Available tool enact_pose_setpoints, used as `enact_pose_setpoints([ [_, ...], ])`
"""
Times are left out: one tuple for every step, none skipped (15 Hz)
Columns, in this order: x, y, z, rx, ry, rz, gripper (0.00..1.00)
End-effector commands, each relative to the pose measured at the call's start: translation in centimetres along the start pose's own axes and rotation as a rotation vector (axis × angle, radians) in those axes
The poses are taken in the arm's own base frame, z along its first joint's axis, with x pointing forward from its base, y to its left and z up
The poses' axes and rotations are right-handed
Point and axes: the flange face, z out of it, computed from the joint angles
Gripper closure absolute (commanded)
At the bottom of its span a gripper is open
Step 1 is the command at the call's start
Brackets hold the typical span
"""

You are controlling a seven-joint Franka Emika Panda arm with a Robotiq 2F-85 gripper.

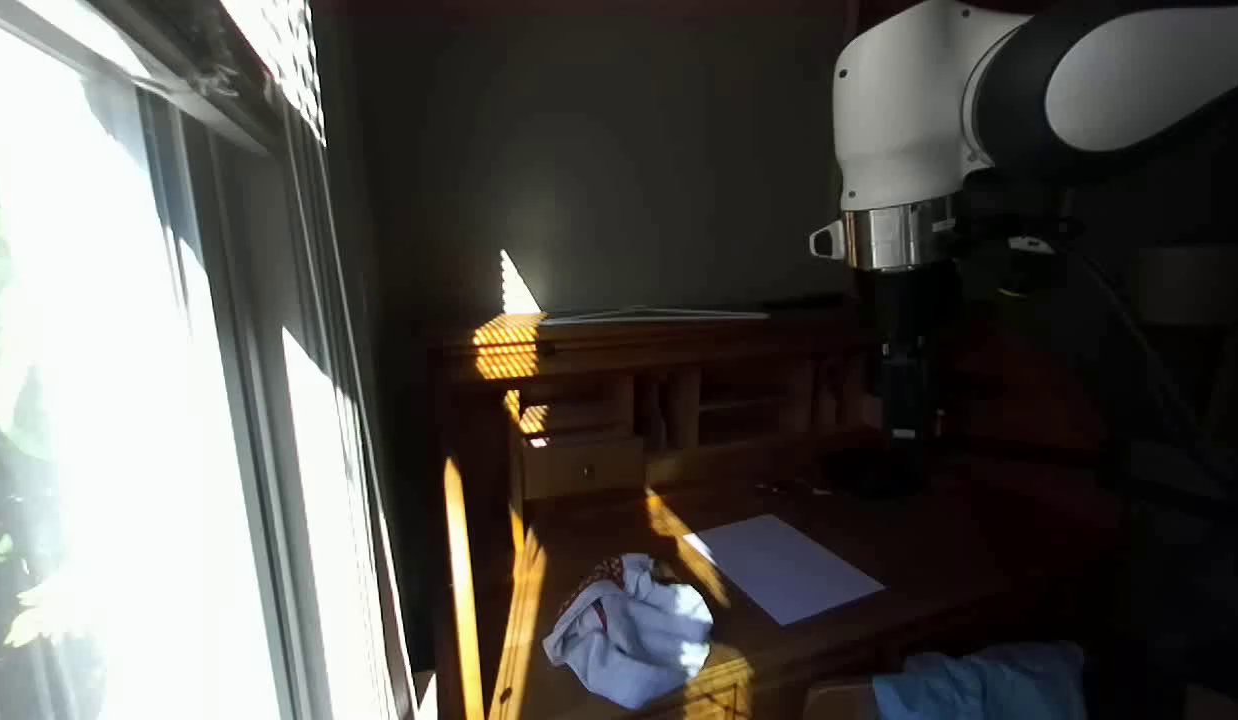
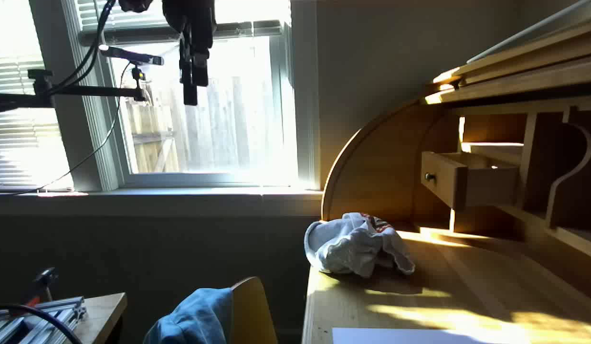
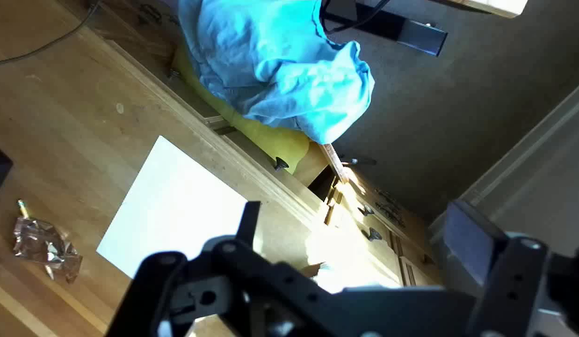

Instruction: Pick up the paper on the desk and place it on top of the cabinet

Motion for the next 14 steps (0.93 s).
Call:
enact_pose_setpoints([
  [0.0, 0.0, -0.1, 0.0, -0.001, 0.0, 0.0],
  [0.0, 0.0, -0.1, 0.0, -0.001, 0.0, 0.0],
  [0.0, 0.0, -0.1, 0.0, -0.001, 0.0, 0.0],
  [0.0, 0.0, -0.1, 0.0, -0.001, 0.0, 0.0],
  [0.0, 0.0, -0.1, 0.0, -0.001, 0.0, 0.0],
  [0.0, 0.0, -0.1, 0.0, -0.001, 0.0, 0.0],
  [0.3, 0.2, 0.4, -0.042, 0.011, 0.028, 0.0],
  [0.6, 0.7, 1.0, -0.078, 0.034, 0.078, 0.0],
  [0.9, 1.6, 1.8, -0.122, 0.025, 0.116, 0.0],
  [1.1, 2.7, 2.8, -0.138, 0.015, 0.151, 0.0],
  [1.3, 3.5, 3.6, -0.162, 0.014, 0.183, 0.0],
  [1.4, 4.5, 4.5, -0.184, 0.006, 0.211, 0.0],
  [1.6, 5.6, 5.5, -0.192, -0.017, 0.243, 0.0],
  [1.8, 6.6, 6.4, -0.199, -0.039, 0.276, 0.0],
])
